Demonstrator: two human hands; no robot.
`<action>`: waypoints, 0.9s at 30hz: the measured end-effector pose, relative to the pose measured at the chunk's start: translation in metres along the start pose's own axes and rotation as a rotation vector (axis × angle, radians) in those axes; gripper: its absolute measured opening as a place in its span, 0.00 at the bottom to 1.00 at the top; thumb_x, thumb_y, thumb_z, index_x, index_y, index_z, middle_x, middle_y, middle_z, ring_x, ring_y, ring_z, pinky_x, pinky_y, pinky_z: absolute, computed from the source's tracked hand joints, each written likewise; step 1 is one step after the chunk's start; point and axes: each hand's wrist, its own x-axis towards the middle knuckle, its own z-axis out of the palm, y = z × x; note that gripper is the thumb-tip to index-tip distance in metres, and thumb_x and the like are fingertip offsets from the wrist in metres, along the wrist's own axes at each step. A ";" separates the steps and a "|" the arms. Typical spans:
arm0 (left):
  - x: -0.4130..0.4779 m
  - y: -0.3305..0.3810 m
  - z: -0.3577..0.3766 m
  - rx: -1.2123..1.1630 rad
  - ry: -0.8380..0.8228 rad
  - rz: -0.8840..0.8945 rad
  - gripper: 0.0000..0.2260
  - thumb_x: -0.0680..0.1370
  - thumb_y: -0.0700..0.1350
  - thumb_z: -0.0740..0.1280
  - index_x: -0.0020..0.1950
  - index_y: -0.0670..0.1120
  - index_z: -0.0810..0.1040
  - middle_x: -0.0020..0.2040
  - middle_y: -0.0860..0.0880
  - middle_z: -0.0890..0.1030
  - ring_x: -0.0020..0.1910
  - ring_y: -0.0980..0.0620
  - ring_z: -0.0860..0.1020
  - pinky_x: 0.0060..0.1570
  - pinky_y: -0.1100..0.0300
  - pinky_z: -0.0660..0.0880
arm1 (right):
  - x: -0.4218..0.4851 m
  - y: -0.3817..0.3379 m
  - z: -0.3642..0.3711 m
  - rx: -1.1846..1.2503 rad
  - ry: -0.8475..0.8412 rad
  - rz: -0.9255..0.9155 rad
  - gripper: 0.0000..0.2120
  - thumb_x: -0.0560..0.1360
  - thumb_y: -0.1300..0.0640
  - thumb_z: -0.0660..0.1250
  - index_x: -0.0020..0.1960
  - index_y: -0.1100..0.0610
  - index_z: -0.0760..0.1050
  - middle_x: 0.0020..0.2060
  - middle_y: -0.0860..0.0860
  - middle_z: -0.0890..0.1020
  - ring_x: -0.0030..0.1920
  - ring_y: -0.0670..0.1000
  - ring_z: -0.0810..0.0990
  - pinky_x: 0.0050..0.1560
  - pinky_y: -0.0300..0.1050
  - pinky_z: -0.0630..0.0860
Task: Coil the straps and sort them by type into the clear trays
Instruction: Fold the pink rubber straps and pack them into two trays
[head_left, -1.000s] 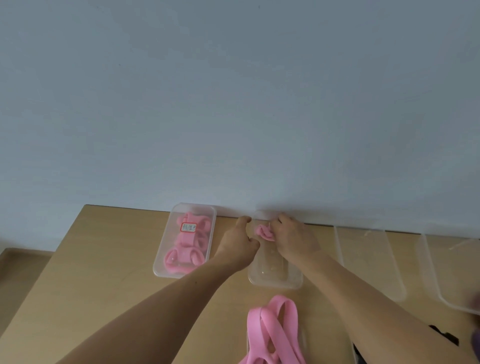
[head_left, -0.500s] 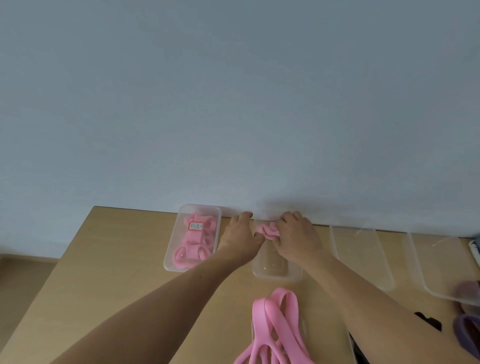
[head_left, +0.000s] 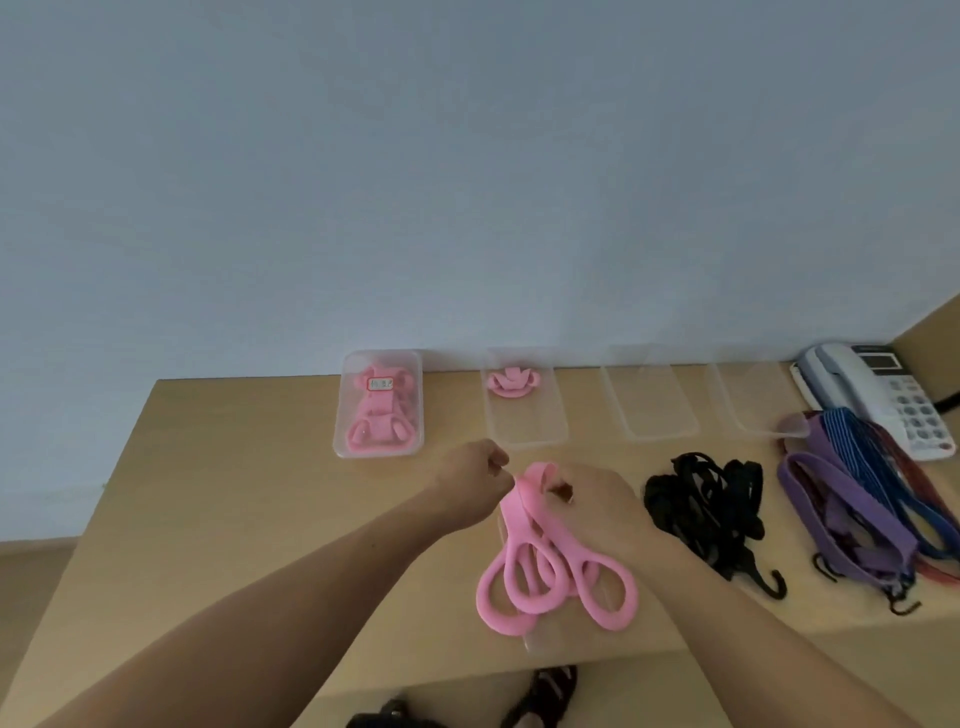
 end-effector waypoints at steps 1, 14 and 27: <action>-0.004 -0.001 0.003 -0.007 -0.014 -0.001 0.14 0.77 0.41 0.65 0.62 0.44 0.78 0.49 0.52 0.78 0.49 0.51 0.77 0.46 0.64 0.70 | -0.008 0.002 0.006 -0.049 -0.062 -0.004 0.16 0.79 0.53 0.62 0.32 0.50 0.66 0.31 0.44 0.72 0.40 0.49 0.79 0.41 0.38 0.74; -0.044 0.013 0.001 -0.011 0.054 -0.058 0.14 0.77 0.41 0.64 0.63 0.43 0.77 0.57 0.47 0.80 0.49 0.53 0.75 0.46 0.64 0.70 | -0.028 0.034 0.032 0.095 -0.197 0.057 0.07 0.69 0.58 0.64 0.33 0.52 0.73 0.31 0.47 0.78 0.33 0.46 0.77 0.35 0.41 0.74; -0.070 0.078 -0.025 -0.387 -0.013 0.243 0.35 0.67 0.70 0.70 0.68 0.52 0.73 0.65 0.57 0.78 0.63 0.60 0.77 0.63 0.57 0.75 | -0.045 -0.008 -0.096 1.293 -0.173 -0.048 0.05 0.77 0.68 0.65 0.44 0.63 0.76 0.30 0.55 0.81 0.25 0.48 0.72 0.22 0.37 0.68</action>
